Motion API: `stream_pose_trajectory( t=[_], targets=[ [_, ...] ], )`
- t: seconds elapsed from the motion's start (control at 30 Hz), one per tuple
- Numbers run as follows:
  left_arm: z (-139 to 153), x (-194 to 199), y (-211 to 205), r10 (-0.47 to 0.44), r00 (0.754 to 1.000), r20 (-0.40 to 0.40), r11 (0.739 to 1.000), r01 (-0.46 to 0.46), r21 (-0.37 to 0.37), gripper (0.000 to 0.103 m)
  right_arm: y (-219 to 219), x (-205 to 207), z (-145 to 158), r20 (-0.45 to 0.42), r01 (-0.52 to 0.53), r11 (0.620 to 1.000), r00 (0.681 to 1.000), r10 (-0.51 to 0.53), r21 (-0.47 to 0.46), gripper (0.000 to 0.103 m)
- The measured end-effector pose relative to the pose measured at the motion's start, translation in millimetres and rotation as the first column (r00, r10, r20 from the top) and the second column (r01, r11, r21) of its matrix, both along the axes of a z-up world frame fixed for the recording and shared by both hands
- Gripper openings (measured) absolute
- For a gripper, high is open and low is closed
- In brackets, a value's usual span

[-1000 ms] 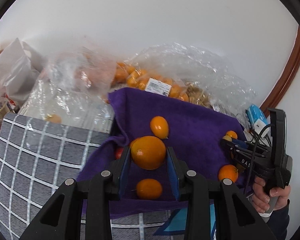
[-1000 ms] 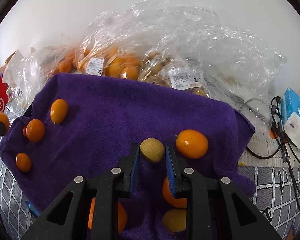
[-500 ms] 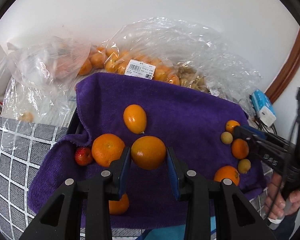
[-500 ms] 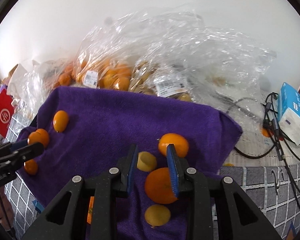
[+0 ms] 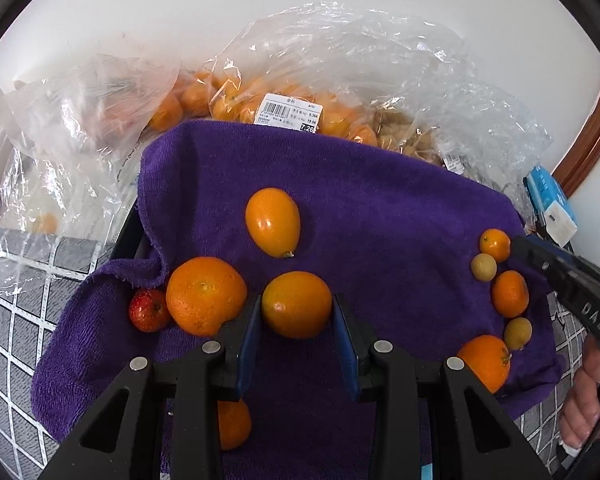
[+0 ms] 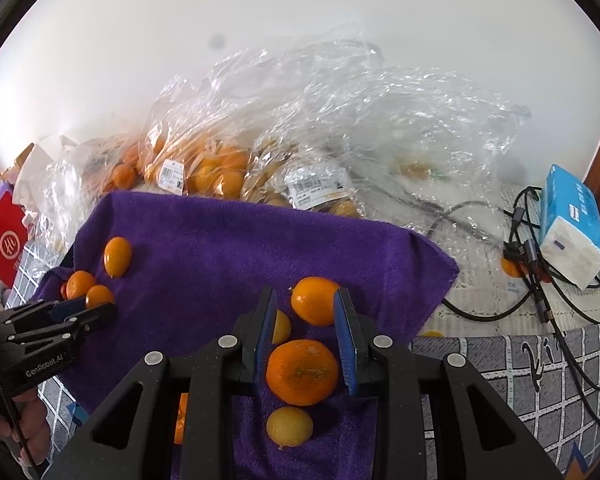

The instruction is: Organize fruits

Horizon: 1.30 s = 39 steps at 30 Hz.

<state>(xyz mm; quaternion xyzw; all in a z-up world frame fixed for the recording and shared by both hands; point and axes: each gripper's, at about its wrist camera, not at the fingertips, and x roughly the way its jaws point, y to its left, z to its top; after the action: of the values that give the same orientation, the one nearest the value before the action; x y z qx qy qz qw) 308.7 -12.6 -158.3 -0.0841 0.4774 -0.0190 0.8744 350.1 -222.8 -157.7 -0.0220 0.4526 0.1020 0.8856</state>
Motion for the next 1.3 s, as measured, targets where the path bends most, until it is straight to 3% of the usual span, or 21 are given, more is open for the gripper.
stream_pose_trajectory(
  t=[0.2, 0.3, 0.53, 0.73, 0.97, 1.2, 1.23, 1.3],
  targets=[
    [1, -4, 7, -0.020, 1.000, -0.013, 0.997, 0.019, -0.079, 0.034, 3, 2, -7, -0.014, -0.002, 1.000, 1.000, 0.002, -0.026, 0.029],
    [11, -12, 9, -0.022, 1.000, 0.009, 0.995, 0.023, -0.096, 0.039, 2, 1, -4, -0.012, 0.007, 1.000, 1.000, -0.007, -0.030, 0.029],
    [39, -43, 21, -0.028, 0.998, 0.057, 0.995, 0.033, -0.089, 0.044, 9, -13, 26, 0.031, 0.023, 0.999, 0.999, -0.022, -0.045, 0.029],
    [67, -87, 33, 0.004, 0.992, 0.128, 1.000, -0.001, -0.018, 0.060, 11, -55, 56, 0.047, 0.075, 0.997, 0.996, -0.075, 0.002, 0.030],
    [98, -140, 25, -0.002, 0.982, 0.191, 1.000, 0.002, 0.003, 0.067, 0, -135, 100, 0.115, 0.143, 0.990, 0.983, -0.144, 0.021, 0.047],
    [121, -191, 12, -0.032, 0.971, 0.237, 0.999, 0.031, 0.006, 0.081, -13, -215, 138, 0.168, 0.207, 0.978, 0.963, -0.209, 0.030, 0.047],
    [124, -199, 11, -0.039, 0.969, 0.243, 0.999, 0.038, 0.008, 0.083, -15, -226, 142, 0.178, 0.210, 0.977, 0.961, -0.213, 0.040, 0.052],
    [129, -214, 8, -0.049, 0.965, 0.258, 0.999, 0.046, 0.017, 0.085, -18, -246, 148, 0.205, 0.219, 0.975, 0.953, -0.224, 0.050, 0.073]
  ],
)
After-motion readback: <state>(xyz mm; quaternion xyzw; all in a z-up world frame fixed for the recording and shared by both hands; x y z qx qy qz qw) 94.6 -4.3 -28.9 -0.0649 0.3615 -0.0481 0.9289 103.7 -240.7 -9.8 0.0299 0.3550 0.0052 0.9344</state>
